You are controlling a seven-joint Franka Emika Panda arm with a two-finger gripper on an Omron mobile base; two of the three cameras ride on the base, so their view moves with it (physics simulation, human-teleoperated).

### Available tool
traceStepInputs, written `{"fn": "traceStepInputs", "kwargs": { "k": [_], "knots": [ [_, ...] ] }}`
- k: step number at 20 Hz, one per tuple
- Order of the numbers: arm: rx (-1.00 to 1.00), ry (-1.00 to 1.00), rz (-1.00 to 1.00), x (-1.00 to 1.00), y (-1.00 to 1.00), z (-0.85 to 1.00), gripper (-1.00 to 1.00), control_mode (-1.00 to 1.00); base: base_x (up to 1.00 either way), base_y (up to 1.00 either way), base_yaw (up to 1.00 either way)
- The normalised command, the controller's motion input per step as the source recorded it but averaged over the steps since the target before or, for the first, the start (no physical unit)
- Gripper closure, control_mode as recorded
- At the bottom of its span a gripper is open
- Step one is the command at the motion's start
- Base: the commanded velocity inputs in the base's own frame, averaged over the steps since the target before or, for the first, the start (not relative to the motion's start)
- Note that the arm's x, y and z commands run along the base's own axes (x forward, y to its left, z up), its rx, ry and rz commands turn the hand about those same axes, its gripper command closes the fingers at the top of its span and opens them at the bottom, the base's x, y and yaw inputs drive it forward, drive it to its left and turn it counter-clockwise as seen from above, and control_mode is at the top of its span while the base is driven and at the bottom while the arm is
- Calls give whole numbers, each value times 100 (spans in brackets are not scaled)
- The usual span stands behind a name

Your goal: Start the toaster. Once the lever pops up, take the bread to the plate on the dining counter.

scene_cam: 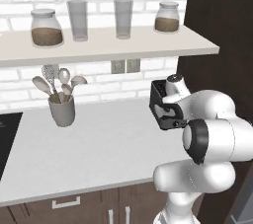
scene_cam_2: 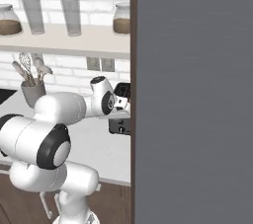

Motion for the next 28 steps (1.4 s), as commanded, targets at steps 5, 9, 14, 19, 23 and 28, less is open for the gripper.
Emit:
{"fn": "traceStepInputs", "kwargs": {
  "k": [5, 9, 14, 19, 23, 28],
  "knots": [
    [0, -6, 0, -47, 0, -4, 100, -100, 0, 0, 0],
    [0, -7, 0, -21, 0, 95, 100, -100, 0, 0, 0],
    [-1, -7, 0, -2, 2, 100, 100, -100, 0, 0, 0],
    [-3, -16, 0, -1, 3, 81, 100, -100, 0, 0, 0],
    [-4, -20, -2, -1, 0, 9, 100, -100, 0, 0, 0],
    [0, -28, -1, -7, 0, -6, 100, -100, 0, 0, 0]
  ]
}}
